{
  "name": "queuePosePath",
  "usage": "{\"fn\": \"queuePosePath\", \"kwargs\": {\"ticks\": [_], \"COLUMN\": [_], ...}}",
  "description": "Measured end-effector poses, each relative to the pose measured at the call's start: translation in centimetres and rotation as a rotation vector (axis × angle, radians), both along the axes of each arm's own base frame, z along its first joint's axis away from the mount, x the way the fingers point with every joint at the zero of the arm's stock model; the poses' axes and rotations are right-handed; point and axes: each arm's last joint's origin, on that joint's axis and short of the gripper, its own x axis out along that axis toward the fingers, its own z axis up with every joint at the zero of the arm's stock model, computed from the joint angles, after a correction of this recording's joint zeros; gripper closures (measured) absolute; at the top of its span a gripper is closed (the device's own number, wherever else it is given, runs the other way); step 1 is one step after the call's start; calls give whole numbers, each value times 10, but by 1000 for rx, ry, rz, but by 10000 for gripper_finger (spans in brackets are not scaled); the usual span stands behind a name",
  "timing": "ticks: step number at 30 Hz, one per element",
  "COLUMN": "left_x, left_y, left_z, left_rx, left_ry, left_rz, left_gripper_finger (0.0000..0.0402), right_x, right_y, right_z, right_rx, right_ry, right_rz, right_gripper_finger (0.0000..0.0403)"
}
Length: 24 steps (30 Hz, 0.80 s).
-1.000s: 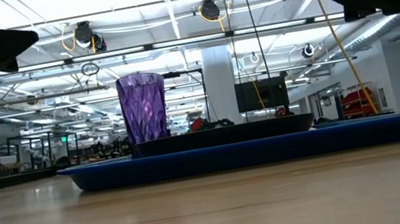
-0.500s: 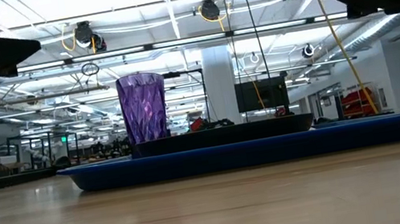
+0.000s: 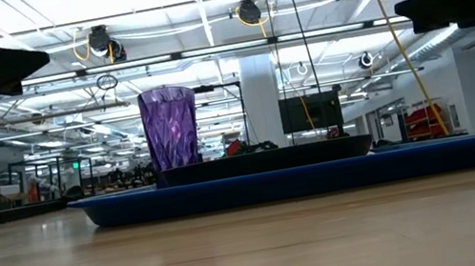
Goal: Pick and place plate/cup/fork/spoon on tray
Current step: Return to Home Position
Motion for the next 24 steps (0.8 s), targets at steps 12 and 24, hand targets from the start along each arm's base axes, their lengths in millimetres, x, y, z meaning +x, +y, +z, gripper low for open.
{"fn": "queuePosePath", "kwargs": {"ticks": [12, 24], "left_x": [0, 0], "left_y": [0, 0], "left_z": [1, 3], "left_rx": [-1, -11], "left_ry": [-4, -26], "left_rz": [0, 1], "left_gripper_finger": [389, 392], "right_x": [-3, -3], "right_y": [-7, -6], "right_z": [2, 1], "right_rx": [31, -18], "right_ry": [-40, -31], "right_rz": [-61, -32], "right_gripper_finger": [403, 403]}}
